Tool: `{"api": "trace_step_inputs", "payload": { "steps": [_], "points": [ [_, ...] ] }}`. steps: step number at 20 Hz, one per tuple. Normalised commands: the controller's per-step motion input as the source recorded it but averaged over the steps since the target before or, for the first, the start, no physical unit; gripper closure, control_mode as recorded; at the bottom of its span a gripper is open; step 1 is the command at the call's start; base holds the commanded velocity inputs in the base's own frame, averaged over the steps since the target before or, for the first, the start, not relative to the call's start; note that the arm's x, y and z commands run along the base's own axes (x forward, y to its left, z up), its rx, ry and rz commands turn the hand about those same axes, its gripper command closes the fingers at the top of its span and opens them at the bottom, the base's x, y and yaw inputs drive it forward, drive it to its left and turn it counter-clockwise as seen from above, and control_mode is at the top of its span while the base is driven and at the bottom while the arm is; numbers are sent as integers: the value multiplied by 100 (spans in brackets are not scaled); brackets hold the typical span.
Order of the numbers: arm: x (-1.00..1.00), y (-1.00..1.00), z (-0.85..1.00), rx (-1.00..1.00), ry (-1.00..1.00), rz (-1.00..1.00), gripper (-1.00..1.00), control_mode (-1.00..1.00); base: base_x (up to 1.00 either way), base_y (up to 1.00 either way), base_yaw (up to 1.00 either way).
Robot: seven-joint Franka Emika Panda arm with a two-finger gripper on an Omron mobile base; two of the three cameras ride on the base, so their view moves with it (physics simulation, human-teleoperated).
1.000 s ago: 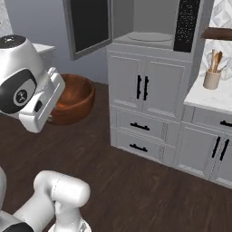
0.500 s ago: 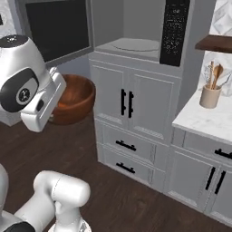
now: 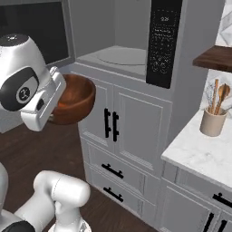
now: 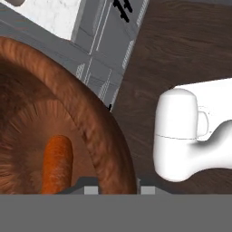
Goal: Pick the carrot from the sink and place it in the bowl. Then pick the bowl and place it in the microwave. Then close the microwave door and press the start button.
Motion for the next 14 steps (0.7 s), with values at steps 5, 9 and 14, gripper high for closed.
{"api": "trace_step_inputs", "payload": {
  "steps": [5, 9, 14],
  "points": [
    [0, 0, 0, 0, 0, 0, 100, 100, 82, -3, 20],
    [0, 0, 0, 0, 0, 0, 100, 100, 47, 5, 25],
    [0, 0, 0, 0, 0, 0, 100, 100, 45, -1, 24]
  ]
}}
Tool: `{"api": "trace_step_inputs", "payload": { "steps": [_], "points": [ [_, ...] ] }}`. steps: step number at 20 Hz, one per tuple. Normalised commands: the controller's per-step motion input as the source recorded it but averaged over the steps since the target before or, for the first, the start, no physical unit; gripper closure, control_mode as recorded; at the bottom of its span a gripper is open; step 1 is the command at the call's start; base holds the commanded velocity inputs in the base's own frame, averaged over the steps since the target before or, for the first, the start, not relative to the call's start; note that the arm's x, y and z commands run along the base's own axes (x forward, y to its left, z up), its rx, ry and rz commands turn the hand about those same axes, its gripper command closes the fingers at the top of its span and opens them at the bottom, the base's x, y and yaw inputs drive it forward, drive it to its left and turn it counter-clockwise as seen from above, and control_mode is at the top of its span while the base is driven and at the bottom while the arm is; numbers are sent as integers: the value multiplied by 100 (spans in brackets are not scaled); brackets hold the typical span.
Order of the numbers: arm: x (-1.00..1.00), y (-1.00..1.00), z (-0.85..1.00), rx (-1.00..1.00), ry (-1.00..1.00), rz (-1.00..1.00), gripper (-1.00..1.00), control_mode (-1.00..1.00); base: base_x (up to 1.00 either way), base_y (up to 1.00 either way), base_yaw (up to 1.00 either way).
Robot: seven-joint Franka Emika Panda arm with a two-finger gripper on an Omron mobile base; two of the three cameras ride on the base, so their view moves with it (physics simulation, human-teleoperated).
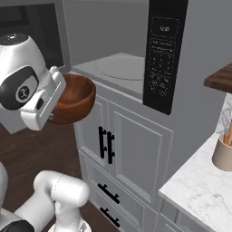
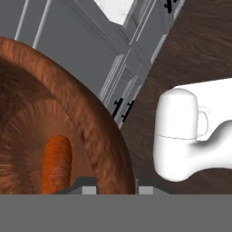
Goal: Pick the carrot from the sink and place it in the bowl. Then pick the bowl and place it in the microwave. Then close the microwave door and press the start button.
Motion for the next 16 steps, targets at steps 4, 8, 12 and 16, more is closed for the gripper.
{"api": "trace_step_inputs", "payload": {
  "steps": [4, 8, 12, 16],
  "points": [
    [0, 0, 0, 0, 0, 0, 100, 100, 65, -8, 14],
    [0, 0, 0, 0, 0, 0, 100, 100, 42, 0, 5],
    [0, 0, 0, 0, 0, 0, 100, 100, 4, 1, 0],
    [-2, 0, 25, 0, -26, 0, 100, -100, 0, 0, 0]
  ]
}}
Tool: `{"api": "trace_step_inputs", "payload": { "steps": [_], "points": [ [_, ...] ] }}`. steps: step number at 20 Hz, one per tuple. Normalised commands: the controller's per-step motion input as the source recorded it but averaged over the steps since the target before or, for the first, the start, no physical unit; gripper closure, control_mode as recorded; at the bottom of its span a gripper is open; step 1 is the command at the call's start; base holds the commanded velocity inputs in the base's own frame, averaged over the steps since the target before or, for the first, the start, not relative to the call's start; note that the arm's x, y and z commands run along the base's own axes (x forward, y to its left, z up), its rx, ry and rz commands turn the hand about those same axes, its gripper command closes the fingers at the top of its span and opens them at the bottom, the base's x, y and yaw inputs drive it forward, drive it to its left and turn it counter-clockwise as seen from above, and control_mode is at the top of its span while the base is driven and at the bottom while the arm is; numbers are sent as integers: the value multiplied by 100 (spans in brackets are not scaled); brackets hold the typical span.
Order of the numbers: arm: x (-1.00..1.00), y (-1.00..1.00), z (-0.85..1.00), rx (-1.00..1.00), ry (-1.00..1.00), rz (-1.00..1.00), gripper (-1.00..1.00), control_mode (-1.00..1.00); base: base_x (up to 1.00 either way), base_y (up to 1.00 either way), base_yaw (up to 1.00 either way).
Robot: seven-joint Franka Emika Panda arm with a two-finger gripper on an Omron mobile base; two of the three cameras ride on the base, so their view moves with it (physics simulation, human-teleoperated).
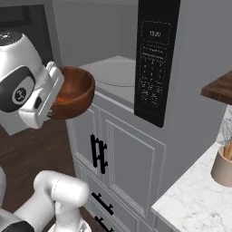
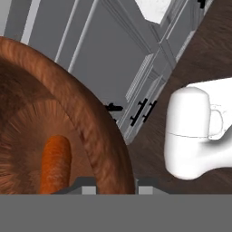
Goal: Pick the carrot from the sink and place it in the bowl. Then pick the bowl and place it in the microwave. Then close the microwave door and press the start button.
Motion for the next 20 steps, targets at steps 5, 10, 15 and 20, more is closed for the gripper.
{"api": "trace_step_inputs", "payload": {
  "steps": [5, 10, 15, 20],
  "points": [
    [28, -1, 25, 0, -38, -1, 100, -100, 0, 0, 0],
    [71, -18, 33, 1, -3, 0, 100, -100, 0, 0, 0],
    [73, -21, 35, 0, 1, -5, 100, -100, 0, 0, 0],
    [81, -26, 11, 0, 0, -16, 100, -100, 0, 0, 0]
  ]
}}
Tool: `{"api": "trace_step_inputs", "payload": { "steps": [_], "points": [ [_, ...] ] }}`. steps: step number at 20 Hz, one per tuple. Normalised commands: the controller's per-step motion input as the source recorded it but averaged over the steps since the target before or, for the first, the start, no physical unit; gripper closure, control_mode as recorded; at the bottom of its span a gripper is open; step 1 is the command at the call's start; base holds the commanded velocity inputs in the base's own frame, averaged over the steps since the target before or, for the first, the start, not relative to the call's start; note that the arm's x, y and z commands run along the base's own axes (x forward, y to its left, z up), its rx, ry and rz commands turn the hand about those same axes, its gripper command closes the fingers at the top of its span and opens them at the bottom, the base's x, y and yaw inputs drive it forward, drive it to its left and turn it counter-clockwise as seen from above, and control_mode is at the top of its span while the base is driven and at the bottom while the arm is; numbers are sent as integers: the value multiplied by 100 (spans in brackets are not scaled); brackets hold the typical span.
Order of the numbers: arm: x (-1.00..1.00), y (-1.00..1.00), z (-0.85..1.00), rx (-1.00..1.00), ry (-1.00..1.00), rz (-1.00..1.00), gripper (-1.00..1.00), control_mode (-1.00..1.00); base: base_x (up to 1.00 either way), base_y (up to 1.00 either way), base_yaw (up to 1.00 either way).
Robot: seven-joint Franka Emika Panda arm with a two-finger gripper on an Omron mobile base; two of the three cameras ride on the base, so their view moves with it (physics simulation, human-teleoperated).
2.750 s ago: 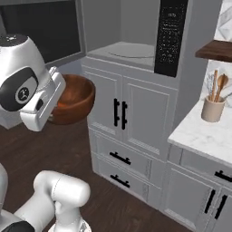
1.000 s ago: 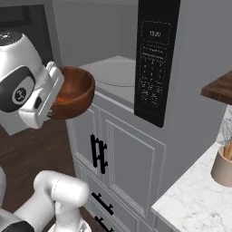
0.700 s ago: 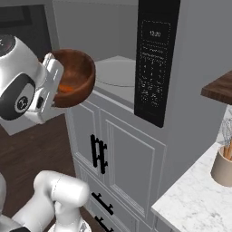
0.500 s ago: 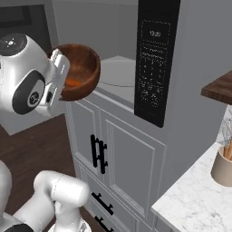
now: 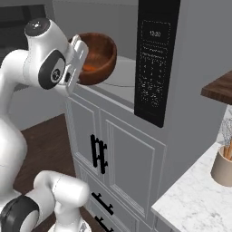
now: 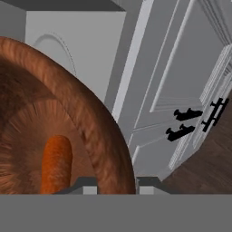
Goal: Pick the carrot from the sink and place it in the bowl. Then pick the bowl and place it in the microwave. Then close the microwave door and press the start button.
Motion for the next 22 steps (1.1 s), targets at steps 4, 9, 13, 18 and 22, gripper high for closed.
{"api": "trace_step_inputs", "payload": {
  "steps": [4, 9, 13, 18, 22],
  "points": [
    [74, -45, 1, 0, 0, -7, 100, -100, 0, 0, 0],
    [55, -49, 0, 0, 0, -1, 100, -100, 0, 0, 0],
    [47, -2, -27, 0, 1, 0, 100, -100, 0, 0, 0],
    [50, -1, -34, 0, 0, 0, 100, -100, 0, 0, 0],
    [38, -2, -24, 0, 0, 0, 100, -100, 0, 0, 0]
  ]
}}
